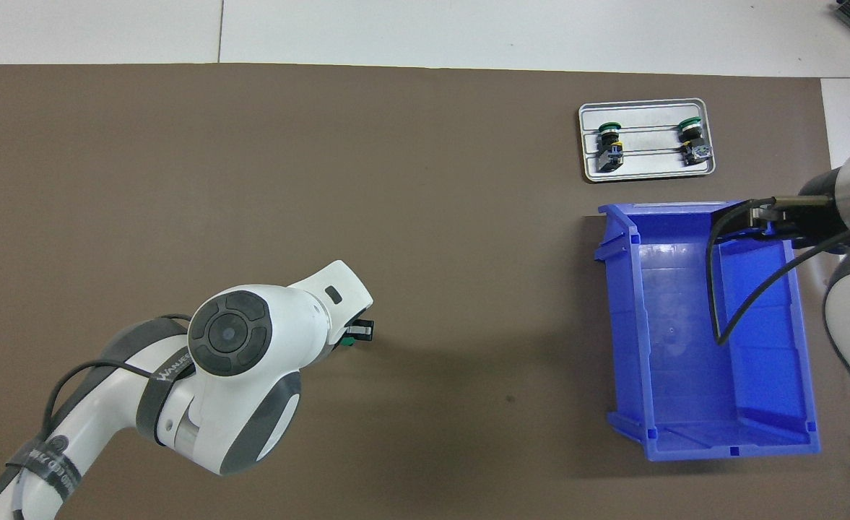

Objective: Place and press button with both arms

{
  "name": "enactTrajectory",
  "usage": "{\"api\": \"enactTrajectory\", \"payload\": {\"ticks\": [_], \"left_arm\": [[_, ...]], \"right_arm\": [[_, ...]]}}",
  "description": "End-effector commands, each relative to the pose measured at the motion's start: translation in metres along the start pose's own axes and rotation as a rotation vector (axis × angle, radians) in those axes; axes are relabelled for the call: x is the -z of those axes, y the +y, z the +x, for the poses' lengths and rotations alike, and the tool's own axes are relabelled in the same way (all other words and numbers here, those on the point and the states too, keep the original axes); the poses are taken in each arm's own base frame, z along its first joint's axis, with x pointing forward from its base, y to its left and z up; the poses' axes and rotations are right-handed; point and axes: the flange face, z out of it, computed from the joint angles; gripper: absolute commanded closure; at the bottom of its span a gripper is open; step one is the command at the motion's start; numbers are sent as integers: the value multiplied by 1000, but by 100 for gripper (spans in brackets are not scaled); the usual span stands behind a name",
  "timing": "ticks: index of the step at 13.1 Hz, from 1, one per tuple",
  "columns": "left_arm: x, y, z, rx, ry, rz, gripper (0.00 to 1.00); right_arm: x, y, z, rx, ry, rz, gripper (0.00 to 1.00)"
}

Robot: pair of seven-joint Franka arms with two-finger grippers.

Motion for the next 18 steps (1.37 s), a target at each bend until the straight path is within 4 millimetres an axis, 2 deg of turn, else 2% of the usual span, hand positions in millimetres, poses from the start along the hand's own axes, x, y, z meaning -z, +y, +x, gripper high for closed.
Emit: {"api": "enactTrajectory", "payload": {"ticks": [1, 4, 6, 7, 8, 9, 11, 12, 13, 15, 17, 18], "left_arm": [[33, -39, 29, -9, -41, 24, 85], [60, -98, 48, 35, -36, 23, 78], [85, -141, 54, 37, -61, 23, 77], [100, -156, 58, 37, -72, 23, 76], [114, -169, 61, 44, -77, 25, 71], [127, -173, 67, 51, -66, 26, 59], [141, -178, 79, 57, -29, 35, 21], [144, -178, 80, 47, -15, 36, 7], [147, -179, 80, 21, -11, 35, 1], [154, -180, 80, -2, -7, 33, 0], [164, -186, 83, 2, 6, 49, 0], [171, -187, 84, -21, 7, 118, 0]], "right_arm": [[0, 0, -4, 10, -5, 5, 0], [0, -6, -4, 4, 0, 6, 0], [2, -24, -6, 2, 10, 8, 0], [3, -32, -6, 5, 20, 10, 0], [3, -44, -8, 13, 24, 11, 1], [3, -60, -11, 10, 31, 14, 1], [3, -96, -18, 8, 43, 21, 1], [-1, -117, -21, -5, 46, 24, 1], [-5, -142, -26, -17, 51, 29, 1], [-16, -194, -36, -55, 62, 43, 1], [-26, -235, -48, -78, 53, 44, 3], [-33, -258, -55, -81, 46, 42, 4]]}}
